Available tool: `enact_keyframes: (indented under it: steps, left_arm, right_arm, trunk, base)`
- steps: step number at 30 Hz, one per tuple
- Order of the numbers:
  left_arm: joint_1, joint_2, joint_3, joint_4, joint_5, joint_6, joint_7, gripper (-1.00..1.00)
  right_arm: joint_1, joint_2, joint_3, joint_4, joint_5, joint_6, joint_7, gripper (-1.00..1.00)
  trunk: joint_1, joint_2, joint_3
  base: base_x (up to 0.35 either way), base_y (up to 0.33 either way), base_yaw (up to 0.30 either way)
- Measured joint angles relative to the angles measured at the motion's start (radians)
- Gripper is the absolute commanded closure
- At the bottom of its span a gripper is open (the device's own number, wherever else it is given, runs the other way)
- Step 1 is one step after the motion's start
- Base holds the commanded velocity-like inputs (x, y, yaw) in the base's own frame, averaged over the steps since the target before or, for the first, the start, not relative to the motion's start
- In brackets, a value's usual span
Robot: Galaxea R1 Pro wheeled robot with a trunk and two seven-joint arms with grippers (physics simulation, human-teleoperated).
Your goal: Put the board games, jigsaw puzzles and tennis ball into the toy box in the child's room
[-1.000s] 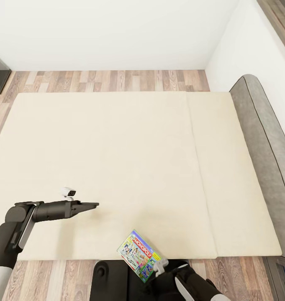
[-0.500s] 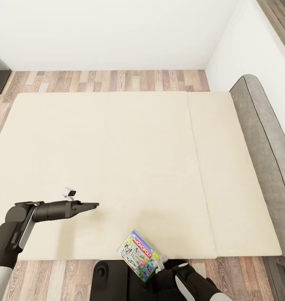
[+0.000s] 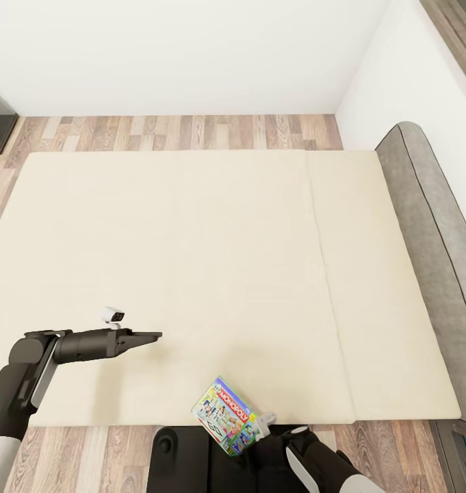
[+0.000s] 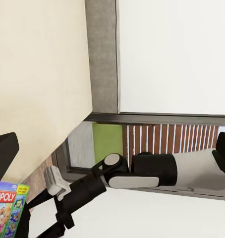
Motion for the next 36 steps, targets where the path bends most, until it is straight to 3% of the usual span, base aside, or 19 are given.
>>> enact_keyframes:
  steps: [36]
  left_arm:
    - [0.000,0.001,0.001,0.000,0.003,0.000,0.000,-1.00]
  right_arm:
    - [-0.002,0.001,-0.001,0.008,0.000,-0.039,-0.006,-1.00]
  trunk:
    - [0.000,0.000,0.000]
  base:
    - [0.000,0.000,0.000]
